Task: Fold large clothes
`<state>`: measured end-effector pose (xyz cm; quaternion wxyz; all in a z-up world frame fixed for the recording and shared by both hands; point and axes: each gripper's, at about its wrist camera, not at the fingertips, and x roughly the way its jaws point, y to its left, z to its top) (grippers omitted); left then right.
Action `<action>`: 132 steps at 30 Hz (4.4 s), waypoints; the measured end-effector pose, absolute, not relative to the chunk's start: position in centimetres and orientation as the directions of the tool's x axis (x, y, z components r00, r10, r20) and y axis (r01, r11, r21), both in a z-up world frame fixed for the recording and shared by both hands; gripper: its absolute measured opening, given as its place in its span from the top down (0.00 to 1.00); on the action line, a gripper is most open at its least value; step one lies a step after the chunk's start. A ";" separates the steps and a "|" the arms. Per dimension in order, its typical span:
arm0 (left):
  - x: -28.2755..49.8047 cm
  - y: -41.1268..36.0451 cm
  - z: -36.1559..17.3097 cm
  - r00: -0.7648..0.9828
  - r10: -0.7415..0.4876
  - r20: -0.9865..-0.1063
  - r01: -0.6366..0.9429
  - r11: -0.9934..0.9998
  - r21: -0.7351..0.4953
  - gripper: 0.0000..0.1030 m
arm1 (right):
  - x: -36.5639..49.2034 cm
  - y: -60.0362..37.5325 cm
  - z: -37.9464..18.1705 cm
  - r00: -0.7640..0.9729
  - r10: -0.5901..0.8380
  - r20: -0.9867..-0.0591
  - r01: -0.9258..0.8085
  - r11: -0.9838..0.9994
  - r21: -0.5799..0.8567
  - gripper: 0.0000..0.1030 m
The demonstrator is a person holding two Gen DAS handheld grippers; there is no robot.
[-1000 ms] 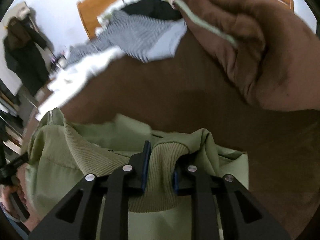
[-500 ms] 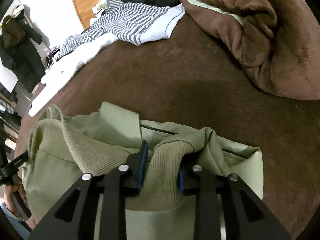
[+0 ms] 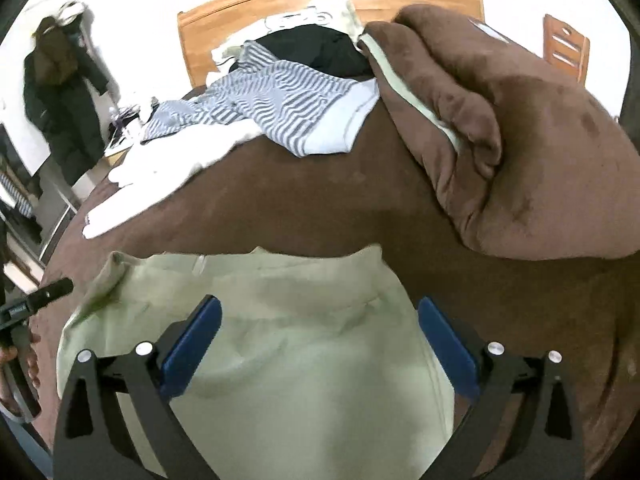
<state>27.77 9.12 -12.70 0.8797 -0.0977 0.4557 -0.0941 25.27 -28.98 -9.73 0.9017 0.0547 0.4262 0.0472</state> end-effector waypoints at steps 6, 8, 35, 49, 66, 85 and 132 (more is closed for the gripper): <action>27.2 7.0 -14.3 0.515 -0.208 -0.832 0.105 0.978 -0.179 0.06 | 25.1 -26.0 -12.5 0.552 0.073 -0.831 -0.113 0.993 0.012 0.06; 27.3 6.6 -16.2 0.480 -0.212 -0.851 0.101 0.977 -0.187 0.06 | 25.1 -25.1 -14.4 0.509 0.073 -0.858 -0.135 0.991 0.005 0.06; 29.6 5.5 -21.4 0.521 -0.144 -0.842 0.086 0.990 -0.116 0.14 | 29.7 -27.9 -22.8 0.444 0.055 -0.894 -0.029 0.998 0.048 0.05; 30.0 -0.7 -20.9 0.512 -0.124 -0.850 0.142 0.988 -0.058 0.10 | 24.0 -27.6 -20.6 0.465 0.079 -0.882 -0.062 0.996 0.056 0.06; 19.5 -1.5 -19.5 0.504 -0.071 -0.861 0.153 0.988 0.007 0.10 | 14.2 -29.0 -18.0 0.447 0.095 -0.889 -0.051 0.995 0.080 0.06; 14.6 -2.1 -22.3 0.508 -0.046 -0.860 0.180 0.982 0.054 0.05 | 7.0 -38.4 -21.0 0.584 0.358 -0.729 0.314 0.728 0.609 0.06; 16.3 -1.3 -19.5 0.419 -0.025 -0.908 0.147 0.988 0.040 0.07 | 12.4 -31.6 -11.1 0.725 0.452 -0.520 0.111 0.668 0.736 0.81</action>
